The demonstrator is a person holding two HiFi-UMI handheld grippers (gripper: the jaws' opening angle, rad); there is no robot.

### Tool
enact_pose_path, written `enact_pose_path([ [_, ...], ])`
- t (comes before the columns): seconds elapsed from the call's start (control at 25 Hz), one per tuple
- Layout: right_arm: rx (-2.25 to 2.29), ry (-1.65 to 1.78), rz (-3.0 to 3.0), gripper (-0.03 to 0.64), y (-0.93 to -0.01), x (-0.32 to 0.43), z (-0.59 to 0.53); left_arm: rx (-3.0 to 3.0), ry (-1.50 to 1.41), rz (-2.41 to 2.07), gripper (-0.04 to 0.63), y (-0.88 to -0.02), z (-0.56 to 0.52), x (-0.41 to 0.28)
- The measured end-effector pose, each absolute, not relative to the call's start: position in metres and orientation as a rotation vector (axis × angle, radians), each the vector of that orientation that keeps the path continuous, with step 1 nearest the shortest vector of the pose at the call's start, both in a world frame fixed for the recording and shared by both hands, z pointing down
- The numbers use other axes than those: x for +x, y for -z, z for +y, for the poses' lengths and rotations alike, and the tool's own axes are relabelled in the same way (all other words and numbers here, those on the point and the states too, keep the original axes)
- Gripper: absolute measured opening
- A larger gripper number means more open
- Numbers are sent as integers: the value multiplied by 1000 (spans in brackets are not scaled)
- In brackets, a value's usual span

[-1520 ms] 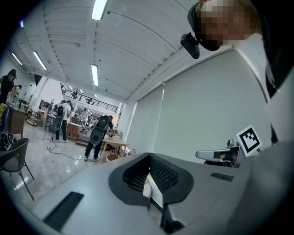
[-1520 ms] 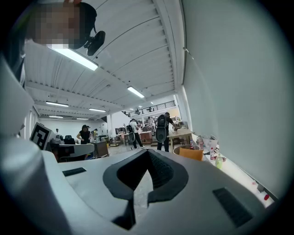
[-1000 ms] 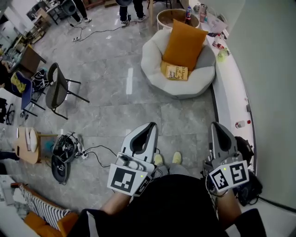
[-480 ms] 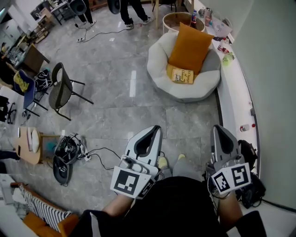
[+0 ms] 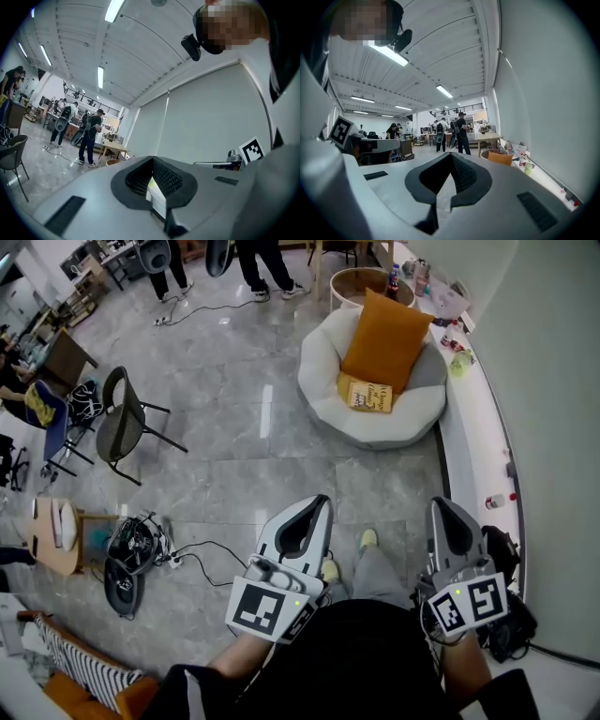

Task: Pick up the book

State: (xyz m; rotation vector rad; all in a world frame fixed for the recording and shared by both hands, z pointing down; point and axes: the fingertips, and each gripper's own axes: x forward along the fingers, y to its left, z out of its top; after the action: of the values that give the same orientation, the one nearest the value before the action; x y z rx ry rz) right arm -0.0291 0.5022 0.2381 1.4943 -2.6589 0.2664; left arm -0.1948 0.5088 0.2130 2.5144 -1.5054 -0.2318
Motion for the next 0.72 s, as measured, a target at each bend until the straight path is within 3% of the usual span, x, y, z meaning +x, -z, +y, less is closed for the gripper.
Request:
enact_pose_path([
  [0.72,1428,-277,-2694,9,-251,-29,463,2496,141,-1624,9,-219,475,-191],
])
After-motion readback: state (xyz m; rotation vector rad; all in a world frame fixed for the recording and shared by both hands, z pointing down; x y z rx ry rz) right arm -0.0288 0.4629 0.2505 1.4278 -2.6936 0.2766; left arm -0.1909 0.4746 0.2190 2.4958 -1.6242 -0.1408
